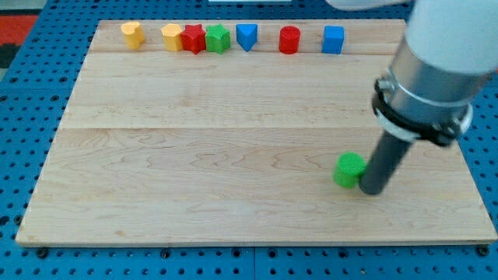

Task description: Push the green circle right to the blue cube

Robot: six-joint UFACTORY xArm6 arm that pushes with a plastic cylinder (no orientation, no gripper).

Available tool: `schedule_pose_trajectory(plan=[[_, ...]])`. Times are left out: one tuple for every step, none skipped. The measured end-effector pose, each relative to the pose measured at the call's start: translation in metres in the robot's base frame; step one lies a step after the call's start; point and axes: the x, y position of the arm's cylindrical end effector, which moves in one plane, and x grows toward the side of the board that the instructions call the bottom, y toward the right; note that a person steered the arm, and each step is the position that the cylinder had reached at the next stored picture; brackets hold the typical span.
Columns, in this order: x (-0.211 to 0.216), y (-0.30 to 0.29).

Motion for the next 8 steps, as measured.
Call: schedule_pose_trajectory(plan=[[-0.055,-0.016],[-0.024,-0.009],[0.011,-0.011],[-0.027,-0.036],[-0.054,-0.062],[-0.056,-0.107],[-0.083,-0.077],[-0.099,-0.039]])
